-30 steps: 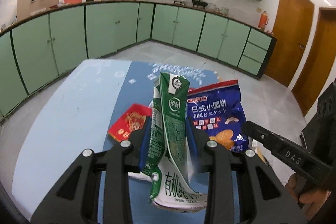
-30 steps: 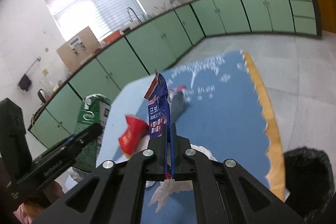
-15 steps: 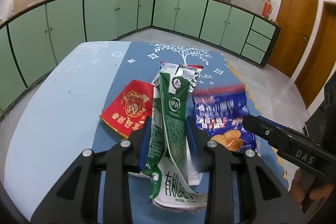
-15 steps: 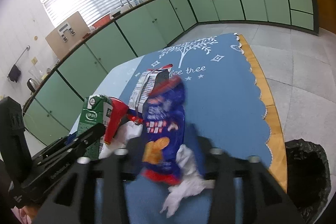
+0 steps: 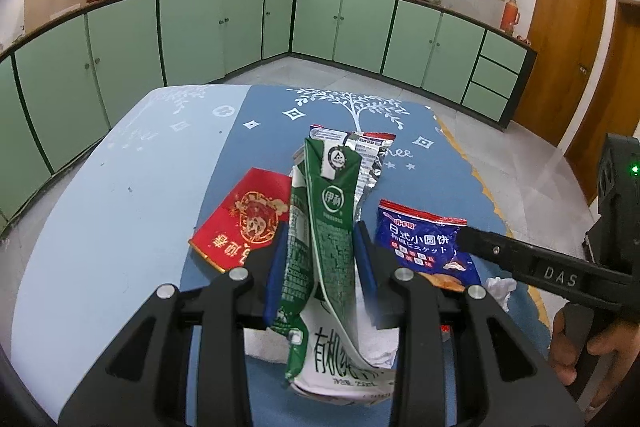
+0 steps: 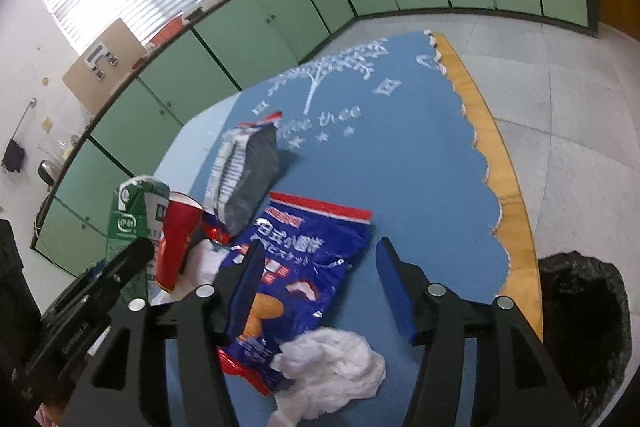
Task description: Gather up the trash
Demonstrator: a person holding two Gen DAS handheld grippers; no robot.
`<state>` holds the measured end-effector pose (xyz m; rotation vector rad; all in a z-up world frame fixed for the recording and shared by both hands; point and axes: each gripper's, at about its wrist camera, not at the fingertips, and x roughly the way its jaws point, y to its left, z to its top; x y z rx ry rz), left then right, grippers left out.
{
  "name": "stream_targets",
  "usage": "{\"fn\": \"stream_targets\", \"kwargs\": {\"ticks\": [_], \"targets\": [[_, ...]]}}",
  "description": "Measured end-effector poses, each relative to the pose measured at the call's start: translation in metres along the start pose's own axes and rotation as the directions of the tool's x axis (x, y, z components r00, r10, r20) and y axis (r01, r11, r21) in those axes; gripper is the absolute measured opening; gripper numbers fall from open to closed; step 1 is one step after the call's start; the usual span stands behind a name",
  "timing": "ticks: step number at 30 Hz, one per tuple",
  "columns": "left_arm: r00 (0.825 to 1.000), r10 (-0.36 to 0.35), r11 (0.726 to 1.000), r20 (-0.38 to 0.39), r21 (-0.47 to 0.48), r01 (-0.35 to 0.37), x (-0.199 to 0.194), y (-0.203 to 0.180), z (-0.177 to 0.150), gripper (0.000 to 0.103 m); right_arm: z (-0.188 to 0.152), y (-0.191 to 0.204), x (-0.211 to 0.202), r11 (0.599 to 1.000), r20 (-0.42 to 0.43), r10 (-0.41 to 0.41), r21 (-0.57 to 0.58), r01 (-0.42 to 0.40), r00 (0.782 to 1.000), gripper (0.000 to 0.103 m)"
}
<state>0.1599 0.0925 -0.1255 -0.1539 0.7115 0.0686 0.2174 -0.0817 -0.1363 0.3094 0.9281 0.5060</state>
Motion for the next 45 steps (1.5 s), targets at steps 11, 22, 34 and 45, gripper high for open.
{"fn": "stream_targets", "kwargs": {"ticks": [11,22,34,45], "targets": [[0.999,0.014,1.000,-0.036,-0.004,-0.014,0.012,-0.001,-0.009,0.031,-0.001,0.016,0.012,0.997,-0.044,0.027,-0.067,-0.030,0.999,0.000],[1.000,0.015,1.000,-0.004,-0.002,-0.015,-0.001,-0.002,-0.005,0.032,0.015,0.033,-0.026,0.993,0.065,0.034,-0.114,-0.027,0.997,0.002],[0.999,0.041,0.999,-0.019,0.010,-0.041,0.006,0.000,-0.003,0.032,0.016,0.003,0.029,0.996,-0.028,-0.073,-0.044,0.071,0.997,0.058],[0.999,0.035,0.999,-0.024,0.003,-0.035,0.010,0.001,0.001,0.032,0.008,0.013,0.033,0.986,-0.022,-0.112,-0.124,0.108,0.993,0.002]]}}
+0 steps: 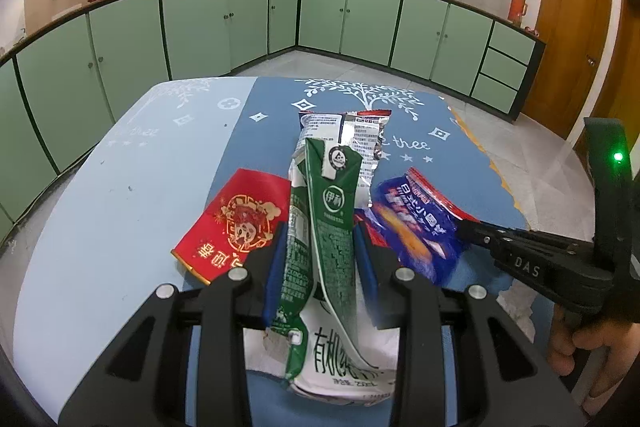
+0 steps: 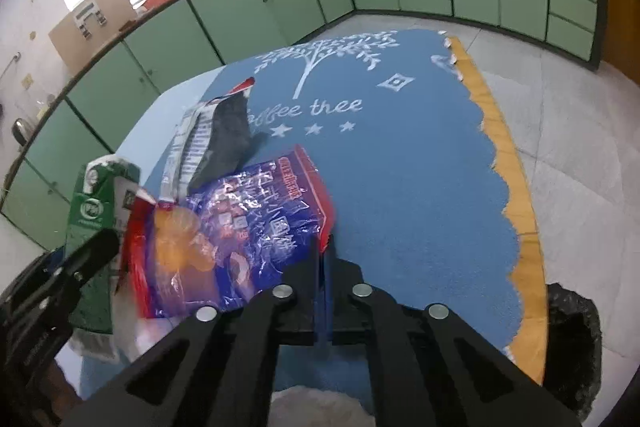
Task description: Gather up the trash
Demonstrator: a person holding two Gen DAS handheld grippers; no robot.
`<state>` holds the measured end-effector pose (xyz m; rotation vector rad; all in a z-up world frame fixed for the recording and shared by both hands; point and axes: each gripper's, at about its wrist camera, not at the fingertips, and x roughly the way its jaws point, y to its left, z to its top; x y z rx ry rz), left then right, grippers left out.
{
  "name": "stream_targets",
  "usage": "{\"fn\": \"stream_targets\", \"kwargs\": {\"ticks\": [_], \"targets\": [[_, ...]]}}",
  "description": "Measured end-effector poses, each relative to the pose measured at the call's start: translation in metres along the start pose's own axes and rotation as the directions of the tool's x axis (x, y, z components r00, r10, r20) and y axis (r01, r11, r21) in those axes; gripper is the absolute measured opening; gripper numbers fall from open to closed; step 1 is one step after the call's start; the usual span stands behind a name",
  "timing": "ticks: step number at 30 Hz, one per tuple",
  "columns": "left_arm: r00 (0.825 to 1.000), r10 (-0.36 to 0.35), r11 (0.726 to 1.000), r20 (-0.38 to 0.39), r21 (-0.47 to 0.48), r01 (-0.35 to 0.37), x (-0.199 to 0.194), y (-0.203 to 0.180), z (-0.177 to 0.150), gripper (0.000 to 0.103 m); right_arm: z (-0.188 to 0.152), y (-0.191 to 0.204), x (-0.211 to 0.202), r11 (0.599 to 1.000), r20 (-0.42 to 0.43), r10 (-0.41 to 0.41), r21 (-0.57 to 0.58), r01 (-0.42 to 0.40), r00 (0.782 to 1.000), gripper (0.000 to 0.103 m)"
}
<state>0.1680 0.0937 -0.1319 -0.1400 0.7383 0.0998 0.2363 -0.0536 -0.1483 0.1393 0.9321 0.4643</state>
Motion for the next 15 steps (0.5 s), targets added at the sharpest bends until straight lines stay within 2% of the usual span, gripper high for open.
{"fn": "stream_targets", "kwargs": {"ticks": [5,9,15], "targets": [[1.000,-0.002,1.000,0.011,0.011,0.002,-0.005,-0.005,0.002,0.032,0.001,0.000,-0.019,1.000,0.047,0.025,0.006,-0.026,0.999,0.002],[1.000,-0.011,1.000,0.030,0.015,0.010,-0.011,-0.010,0.007,0.032,0.009,0.000,-0.051,0.999,0.121,0.033,0.001,-0.033,0.992,0.002],[0.996,-0.069,0.997,0.064,0.042,0.067,-0.025,-0.036,0.016,0.032,0.016,-0.012,-0.100,1.000,0.211,0.005,0.009,-0.007,0.977,0.002]]}}
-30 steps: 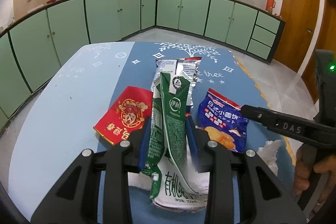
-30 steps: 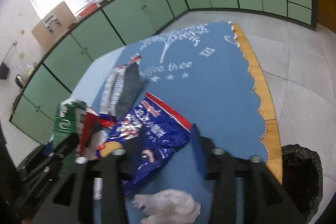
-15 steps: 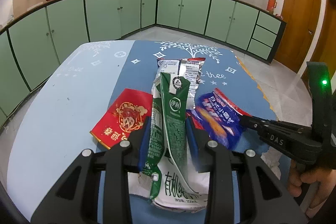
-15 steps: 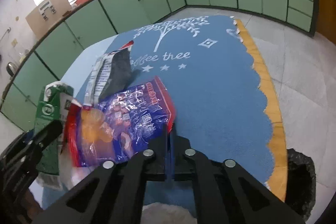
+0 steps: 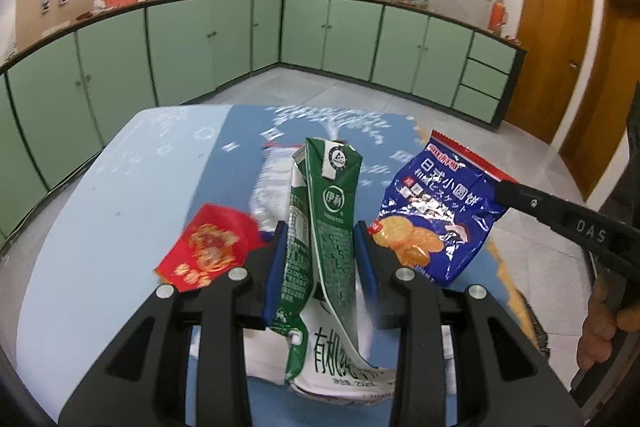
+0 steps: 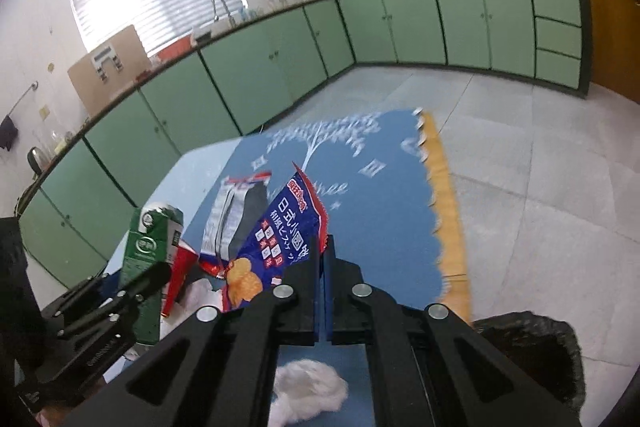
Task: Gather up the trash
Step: 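Carry carton and biscuit packet over the bin and open both grippers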
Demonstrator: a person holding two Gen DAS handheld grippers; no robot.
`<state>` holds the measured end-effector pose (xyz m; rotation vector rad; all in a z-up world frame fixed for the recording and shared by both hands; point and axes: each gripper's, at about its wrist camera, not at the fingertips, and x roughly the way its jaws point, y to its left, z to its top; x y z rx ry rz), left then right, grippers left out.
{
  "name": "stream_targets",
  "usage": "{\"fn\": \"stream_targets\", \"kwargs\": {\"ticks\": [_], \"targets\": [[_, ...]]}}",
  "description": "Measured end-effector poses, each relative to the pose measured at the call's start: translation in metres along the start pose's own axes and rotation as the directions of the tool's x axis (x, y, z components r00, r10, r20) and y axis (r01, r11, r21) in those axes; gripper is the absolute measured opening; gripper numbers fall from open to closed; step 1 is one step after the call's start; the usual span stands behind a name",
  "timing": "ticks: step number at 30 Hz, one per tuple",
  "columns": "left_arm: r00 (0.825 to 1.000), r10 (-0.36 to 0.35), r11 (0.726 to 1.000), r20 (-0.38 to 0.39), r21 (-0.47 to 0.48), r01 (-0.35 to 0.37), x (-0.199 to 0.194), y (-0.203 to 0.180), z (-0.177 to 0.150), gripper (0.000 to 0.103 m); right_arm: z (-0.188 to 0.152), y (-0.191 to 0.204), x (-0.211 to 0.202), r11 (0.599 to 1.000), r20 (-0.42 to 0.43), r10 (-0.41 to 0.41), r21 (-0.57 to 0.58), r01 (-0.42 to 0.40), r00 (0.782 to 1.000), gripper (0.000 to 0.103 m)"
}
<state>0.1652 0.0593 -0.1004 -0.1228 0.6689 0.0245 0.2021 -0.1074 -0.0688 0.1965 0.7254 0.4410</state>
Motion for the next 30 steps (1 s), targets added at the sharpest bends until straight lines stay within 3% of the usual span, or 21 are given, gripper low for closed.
{"fn": "stream_targets", "kwargs": {"ticks": [8,11,17,27,30], "targets": [[0.984,-0.176,0.982,0.027,0.073,0.174,-0.010,-0.072,0.010,0.032,0.004,-0.045,-0.071,0.994,0.108,-0.102,0.053,0.097,0.989,0.002],[0.962,-0.272,0.958,0.017,0.103,0.269,-0.010,-0.109,0.010,0.032,-0.001,-0.069,-0.100,0.985,0.136,-0.163,0.085,0.152,0.977,0.002],[0.920,-0.391,0.904,-0.032,0.174,0.390,-0.004,-0.175,-0.005,0.032,-0.030,-0.124,-0.147,0.944,0.136,-0.304,0.179,0.279,0.943,0.002],[0.871,-0.454,0.843,-0.188,0.225,0.488,0.021,-0.238,-0.051,0.034,-0.087,-0.177,-0.167,0.864,0.019,-0.464,0.232,0.447,0.886,0.002],[0.867,-0.445,0.838,-0.225,0.236,0.491,0.029,-0.241,-0.062,0.045,-0.104,-0.181,-0.162,0.851,-0.024,-0.475,0.244,0.465,0.880,0.002]]}}
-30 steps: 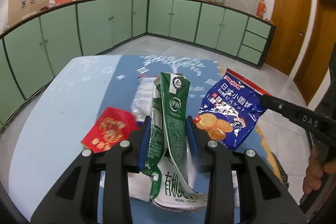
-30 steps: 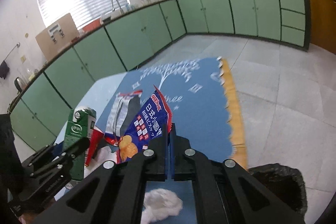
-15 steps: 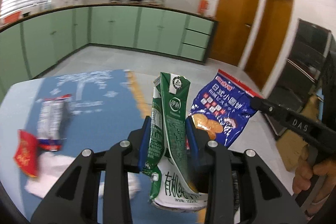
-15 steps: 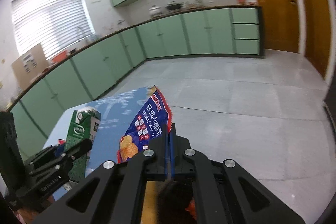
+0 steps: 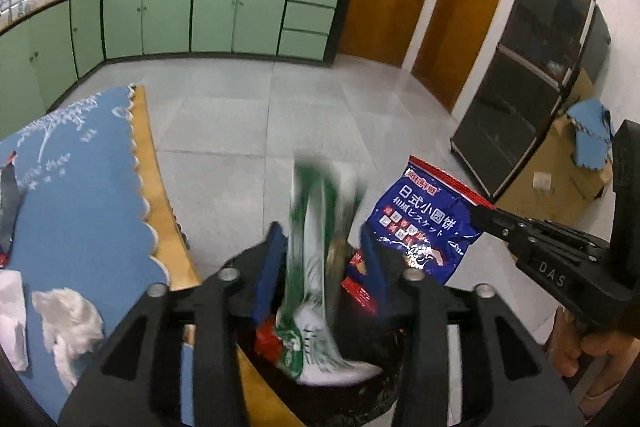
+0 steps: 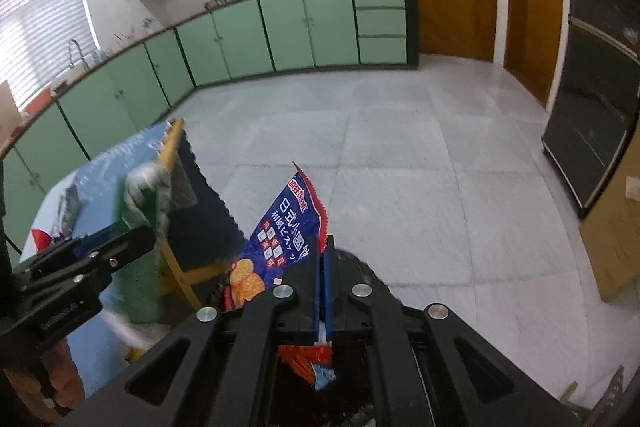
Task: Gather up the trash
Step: 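Carry carton and biscuit packet over the bin and open both grippers, then move both tools back to the table toward the tissues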
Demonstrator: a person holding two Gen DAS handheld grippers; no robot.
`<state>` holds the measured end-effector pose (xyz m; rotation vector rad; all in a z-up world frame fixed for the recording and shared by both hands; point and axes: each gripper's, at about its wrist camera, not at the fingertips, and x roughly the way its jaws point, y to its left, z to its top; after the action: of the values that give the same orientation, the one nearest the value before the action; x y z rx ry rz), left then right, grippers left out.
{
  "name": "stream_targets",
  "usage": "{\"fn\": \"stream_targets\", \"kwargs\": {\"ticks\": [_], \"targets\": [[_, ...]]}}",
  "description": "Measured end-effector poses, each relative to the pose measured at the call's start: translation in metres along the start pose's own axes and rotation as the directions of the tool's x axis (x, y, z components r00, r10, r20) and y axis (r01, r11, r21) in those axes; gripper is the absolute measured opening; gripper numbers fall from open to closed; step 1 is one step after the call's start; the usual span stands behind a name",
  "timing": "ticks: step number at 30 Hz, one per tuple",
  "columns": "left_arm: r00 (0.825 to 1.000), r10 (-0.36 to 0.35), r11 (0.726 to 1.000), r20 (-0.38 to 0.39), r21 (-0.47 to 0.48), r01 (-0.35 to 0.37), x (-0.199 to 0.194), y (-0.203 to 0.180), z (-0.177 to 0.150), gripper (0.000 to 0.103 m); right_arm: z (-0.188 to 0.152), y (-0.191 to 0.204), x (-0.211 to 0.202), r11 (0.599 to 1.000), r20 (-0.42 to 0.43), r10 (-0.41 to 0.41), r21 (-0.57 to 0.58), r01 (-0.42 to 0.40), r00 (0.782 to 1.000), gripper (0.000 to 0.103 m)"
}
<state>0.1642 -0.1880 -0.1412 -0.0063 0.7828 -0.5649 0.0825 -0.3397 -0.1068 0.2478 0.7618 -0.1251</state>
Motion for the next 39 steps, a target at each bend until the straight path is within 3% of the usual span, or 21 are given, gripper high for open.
{"fn": "stream_targets", "kwargs": {"ticks": [4,10,15,17,23,28,35,39], "targets": [[1.000,0.018,1.000,-0.002,0.010,-0.018,0.001,0.001,-0.003,0.056,-0.007,-0.004,0.014,1.000,-0.034,0.004,0.027,-0.003,0.999,0.002],[0.999,0.050,0.999,0.006,-0.020,-0.050,-0.008,0.012,-0.001,0.057,-0.013,-0.008,0.027,1.000,-0.080,0.013,0.026,-0.011,0.997,0.004],[0.996,0.082,0.996,0.026,-0.032,-0.082,-0.019,0.021,0.002,0.058,-0.023,-0.011,0.036,1.000,-0.126,0.005,0.031,-0.001,0.992,0.019],[0.994,0.098,0.994,0.041,-0.042,-0.096,-0.026,0.027,0.003,0.059,-0.026,-0.008,0.037,0.999,-0.136,0.015,0.032,-0.011,0.991,0.030],[0.979,0.180,0.982,0.096,-0.069,-0.174,-0.056,0.049,0.000,0.065,-0.014,0.024,0.030,0.997,-0.096,0.081,0.015,-0.080,0.992,0.056],[0.943,0.307,0.948,0.128,-0.128,-0.291,-0.090,0.088,-0.013,0.065,-0.002,0.076,0.022,0.982,-0.031,0.181,-0.048,-0.182,0.983,0.063],[0.858,0.506,0.845,0.084,-0.247,-0.474,-0.135,0.162,-0.048,0.066,-0.010,0.166,0.023,0.920,-0.012,0.356,-0.169,-0.353,0.934,0.064],[0.826,0.562,0.793,0.035,-0.305,-0.527,-0.152,0.192,-0.067,0.066,-0.026,0.209,0.034,0.885,-0.047,0.415,-0.210,-0.415,0.909,0.064]]}}
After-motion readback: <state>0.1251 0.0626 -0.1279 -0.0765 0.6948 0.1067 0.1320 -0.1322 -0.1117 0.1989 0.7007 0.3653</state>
